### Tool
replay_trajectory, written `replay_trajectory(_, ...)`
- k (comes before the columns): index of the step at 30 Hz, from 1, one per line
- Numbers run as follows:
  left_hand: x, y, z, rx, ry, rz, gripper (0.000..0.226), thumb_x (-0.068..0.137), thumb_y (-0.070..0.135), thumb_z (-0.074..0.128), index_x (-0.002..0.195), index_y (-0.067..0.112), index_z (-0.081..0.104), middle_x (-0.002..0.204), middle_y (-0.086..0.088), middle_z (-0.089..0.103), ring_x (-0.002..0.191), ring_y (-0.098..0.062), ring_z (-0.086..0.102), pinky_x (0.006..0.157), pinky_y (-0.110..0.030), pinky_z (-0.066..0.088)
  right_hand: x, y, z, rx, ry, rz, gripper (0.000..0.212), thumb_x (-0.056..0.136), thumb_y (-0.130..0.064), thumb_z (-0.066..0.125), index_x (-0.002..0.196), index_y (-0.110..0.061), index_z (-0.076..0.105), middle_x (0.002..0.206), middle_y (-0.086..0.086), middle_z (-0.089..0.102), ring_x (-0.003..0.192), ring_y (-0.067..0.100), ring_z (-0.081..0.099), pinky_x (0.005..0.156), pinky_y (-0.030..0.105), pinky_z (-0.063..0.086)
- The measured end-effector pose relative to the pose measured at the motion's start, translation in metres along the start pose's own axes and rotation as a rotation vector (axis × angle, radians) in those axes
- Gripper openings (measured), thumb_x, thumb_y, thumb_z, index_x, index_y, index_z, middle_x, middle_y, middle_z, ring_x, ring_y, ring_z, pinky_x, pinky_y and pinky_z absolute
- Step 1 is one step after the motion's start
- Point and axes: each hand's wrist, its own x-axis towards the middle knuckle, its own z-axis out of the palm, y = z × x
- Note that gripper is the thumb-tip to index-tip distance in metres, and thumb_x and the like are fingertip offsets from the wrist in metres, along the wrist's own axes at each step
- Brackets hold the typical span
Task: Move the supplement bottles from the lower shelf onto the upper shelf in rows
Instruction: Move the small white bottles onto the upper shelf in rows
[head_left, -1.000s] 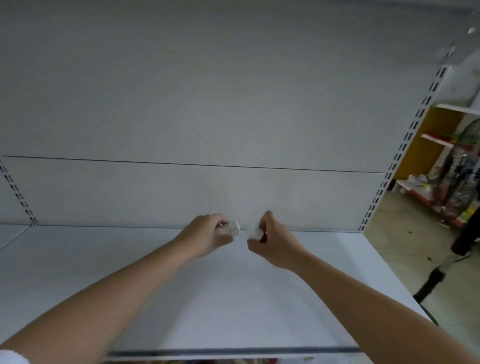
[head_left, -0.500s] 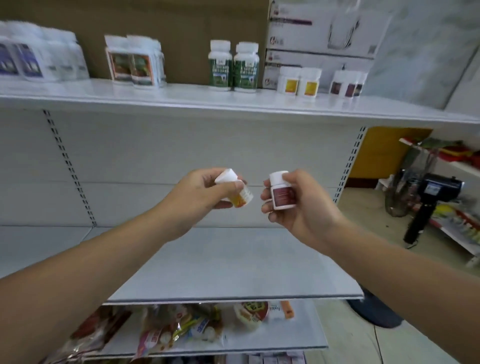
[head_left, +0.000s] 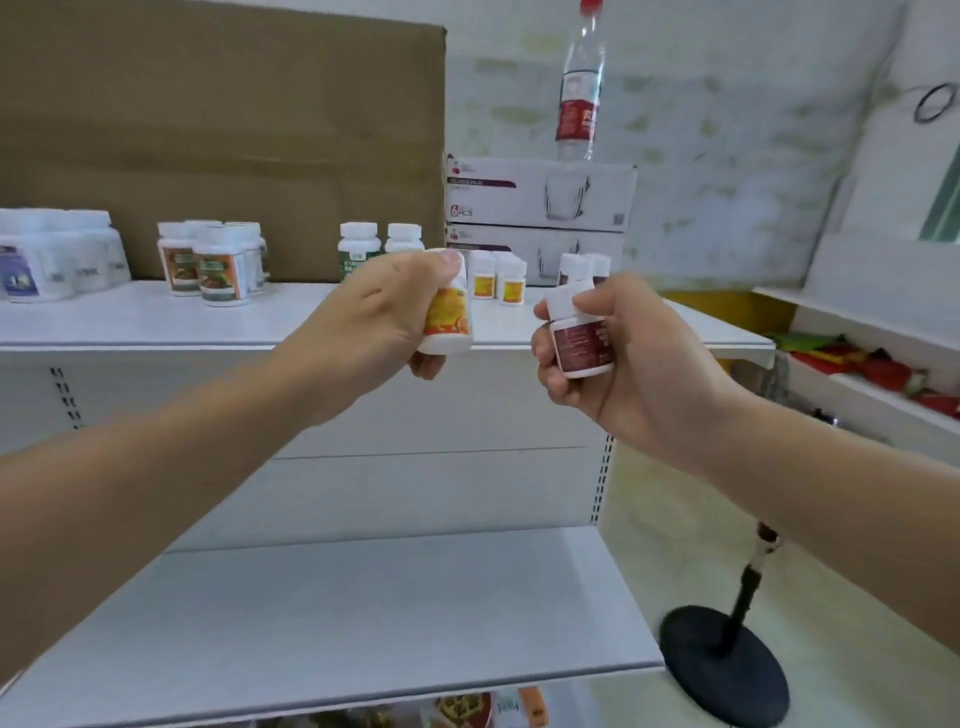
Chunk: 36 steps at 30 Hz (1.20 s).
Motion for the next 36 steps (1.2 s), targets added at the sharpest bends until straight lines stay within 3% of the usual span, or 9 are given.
replay_trajectory(3,0.034,0.011,0.006,0.167,-0.066,0.123,0.04,0.101,0.035,0.04,0.079,0.006,0.056,0.054,0.003,0.059,0.055,-0.012,0.055,0.061,-0.03,0.045,0.025,-0.022,-0.034,-0.103,0.009,-0.06,0.019,0.095,-0.018,0.044,0.103,-0.004,0.052,0.075,0.01,0.057,0.056,0.019,0.053,0.055,0.027,0.041)
replay_trajectory(6,0.078,0.009,0.017,0.351,-0.07,0.088,0.038,0.096,0.045,0.05,0.084,0.012,0.065,0.06,0.01,0.066,0.052,0.0,0.057,0.052,-0.017,0.048,0.056,-0.032,-0.077,-0.406,0.057,-0.109,0.02,0.097,-0.027,0.05,0.102,-0.011,0.062,0.094,0.009,0.064,0.081,0.018,0.065,0.073,0.029,0.052)
replay_trajectory(9,0.118,-0.004,0.031,0.456,-0.05,0.021,0.037,0.088,0.052,0.059,0.09,0.017,0.07,0.069,0.007,0.07,0.057,-0.002,0.061,0.056,-0.019,0.05,0.085,-0.036,-0.118,-0.635,0.058,-0.111,0.024,0.093,-0.035,0.059,0.11,-0.018,0.065,0.111,0.006,0.07,0.1,0.019,0.065,0.086,0.03,0.049)
replay_trajectory(13,0.152,-0.024,0.039,0.547,-0.026,-0.054,0.027,0.084,0.048,0.067,0.089,0.021,0.071,0.072,0.008,0.071,0.055,0.0,0.062,0.054,-0.017,0.051,0.122,-0.043,-0.15,-0.733,0.021,-0.099,0.021,0.091,-0.027,0.065,0.11,-0.02,0.065,0.111,0.006,0.07,0.109,0.025,0.064,0.091,0.036,0.047)
replay_trajectory(16,0.171,-0.035,0.042,0.588,-0.032,-0.108,0.026,0.083,0.043,0.071,0.093,0.019,0.071,0.081,0.002,0.072,0.066,-0.008,0.066,0.061,-0.022,0.055,0.148,-0.042,-0.165,-0.841,0.073,-0.125,0.023,0.09,-0.02,0.067,0.111,-0.027,0.061,0.099,0.003,0.07,0.097,0.027,0.065,0.095,0.045,0.049)
replay_trajectory(20,0.187,-0.044,0.037,0.551,-0.087,-0.182,0.022,0.078,0.026,0.079,0.096,0.015,0.072,0.086,-0.003,0.073,0.069,-0.011,0.068,0.064,-0.021,0.058,0.172,-0.036,-0.184,-0.984,0.099,-0.138,0.017,0.087,-0.014,0.069,0.1,-0.023,0.064,0.07,-0.008,0.069,0.064,0.007,0.061,0.071,0.033,0.049)
replay_trajectory(25,0.199,-0.052,0.031,0.491,-0.142,-0.194,0.017,0.078,0.01,0.078,0.093,0.016,0.073,0.072,0.005,0.073,0.063,-0.008,0.065,0.056,-0.016,0.053,0.194,-0.032,-0.194,-1.163,0.162,-0.123,0.028,0.077,-0.011,0.074,0.096,-0.029,0.062,0.094,-0.002,0.065,0.086,0.021,0.066,0.081,0.036,0.055)
replay_trajectory(27,0.202,-0.054,0.034,0.541,-0.158,-0.177,0.01,0.079,0.014,0.078,0.087,0.017,0.072,0.062,0.009,0.068,0.056,-0.008,0.062,0.048,-0.014,0.045,0.2,-0.029,-0.194,-1.2,0.165,-0.122,0.033,0.076,-0.011,0.074,0.101,-0.026,0.061,0.096,-0.003,0.066,0.088,0.019,0.067,0.082,0.036,0.056)
replay_trajectory(36,0.212,-0.067,0.037,0.759,-0.119,-0.096,0.017,0.076,0.041,0.077,0.08,0.025,0.073,0.069,0.0,0.072,0.049,-0.011,0.06,0.054,-0.021,0.045,0.216,-0.015,-0.196,-1.272,0.231,-0.157,0.051,0.075,-0.022,0.081,0.113,-0.022,0.046,0.096,-0.003,0.065,0.09,0.02,0.065,0.079,0.034,0.051)
